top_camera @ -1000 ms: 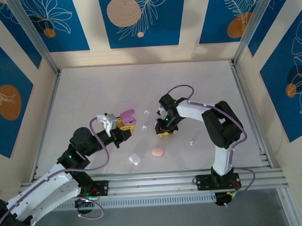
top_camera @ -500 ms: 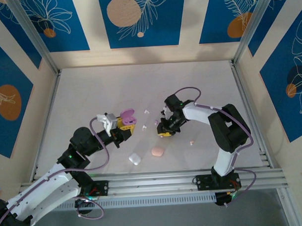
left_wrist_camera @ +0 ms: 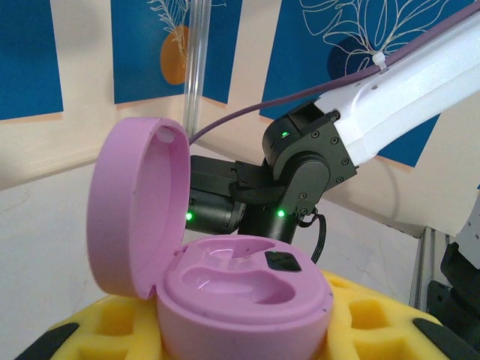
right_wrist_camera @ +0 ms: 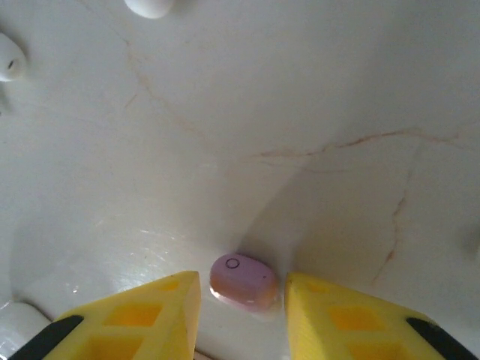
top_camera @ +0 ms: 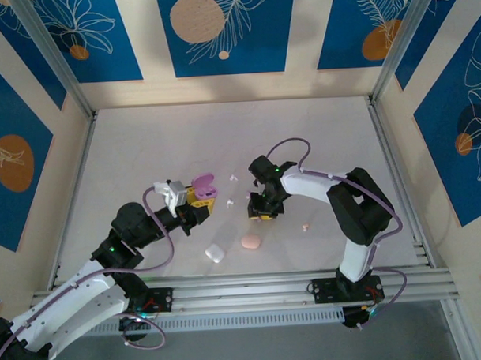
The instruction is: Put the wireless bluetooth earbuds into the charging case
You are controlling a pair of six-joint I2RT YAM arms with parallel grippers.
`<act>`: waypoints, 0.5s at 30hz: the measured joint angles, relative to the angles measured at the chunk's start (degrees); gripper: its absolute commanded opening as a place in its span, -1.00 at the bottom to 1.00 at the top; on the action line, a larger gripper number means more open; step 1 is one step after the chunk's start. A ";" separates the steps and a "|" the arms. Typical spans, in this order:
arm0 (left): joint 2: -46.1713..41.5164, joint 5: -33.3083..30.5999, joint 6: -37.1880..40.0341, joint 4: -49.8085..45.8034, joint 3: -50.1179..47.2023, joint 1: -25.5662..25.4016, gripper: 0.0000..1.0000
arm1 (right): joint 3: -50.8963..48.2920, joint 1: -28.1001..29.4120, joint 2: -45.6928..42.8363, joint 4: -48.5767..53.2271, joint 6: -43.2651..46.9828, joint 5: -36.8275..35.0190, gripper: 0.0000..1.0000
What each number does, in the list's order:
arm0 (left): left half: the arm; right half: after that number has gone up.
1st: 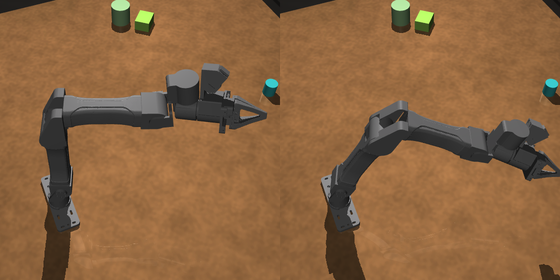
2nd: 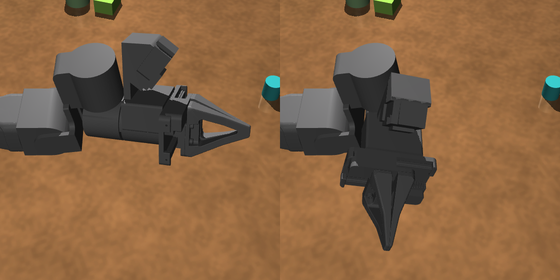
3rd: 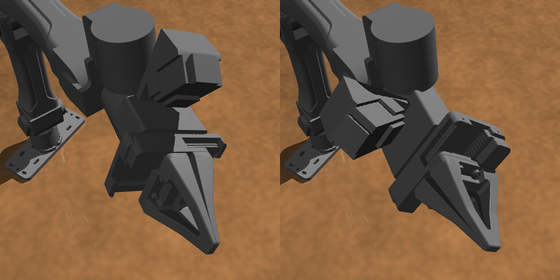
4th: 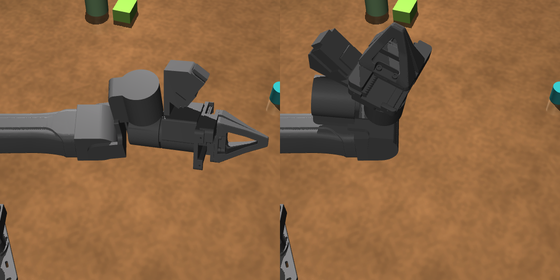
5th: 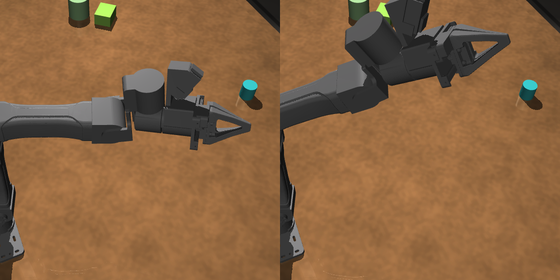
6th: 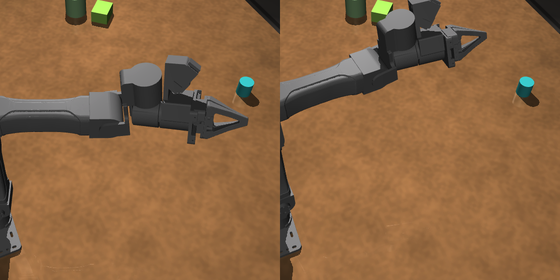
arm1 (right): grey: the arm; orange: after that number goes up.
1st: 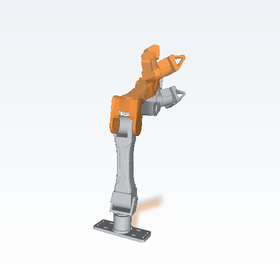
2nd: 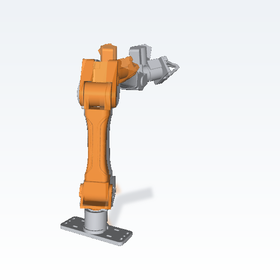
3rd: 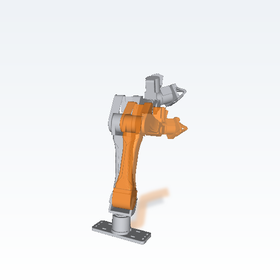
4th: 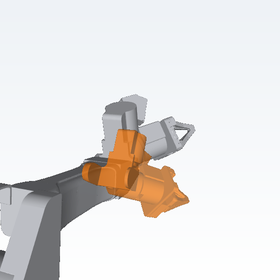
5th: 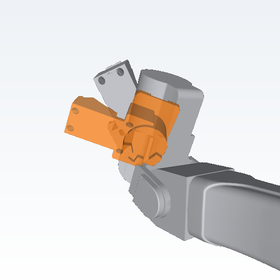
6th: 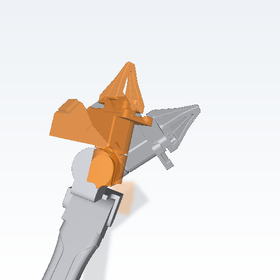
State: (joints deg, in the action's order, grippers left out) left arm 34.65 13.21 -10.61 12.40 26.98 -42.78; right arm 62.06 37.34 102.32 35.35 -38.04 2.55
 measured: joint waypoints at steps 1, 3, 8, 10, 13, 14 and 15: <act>0.00 -0.02 0.00 0.00 0.02 0.00 -0.46 | -0.11 0.13 0.00 -0.33 -0.22 0.55 -0.25; 0.00 -0.02 0.00 0.00 0.02 0.00 -0.46 | -0.48 0.55 -0.02 -1.05 -0.57 2.05 -0.25; 0.02 0.00 -0.07 0.02 0.00 0.00 -0.46 | -0.68 1.73 -0.02 -2.25 -0.61 6.49 -0.26; 0.02 0.00 -0.28 0.02 0.02 0.00 -0.46 | -0.68 2.36 -0.13 -2.84 -0.48 7.85 -0.26; 0.02 0.00 -0.44 0.02 0.02 0.00 -0.46 | -0.68 3.56 -0.90 -3.78 0.11 8.90 -0.29; 0.02 -0.02 -0.44 0.02 0.02 0.00 -0.46 | -0.68 3.76 -1.40 -3.96 0.26 8.81 -0.32; 0.02 -0.02 -0.44 0.02 0.02 0.00 -0.46 | -0.68 3.85 -2.01 -3.89 0.28 8.39 -0.32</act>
State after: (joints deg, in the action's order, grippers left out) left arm 34.68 13.19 -11.05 12.43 27.00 -42.78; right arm 61.39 41.19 100.31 31.46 -37.76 10.94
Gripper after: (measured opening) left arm 0.338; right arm 0.346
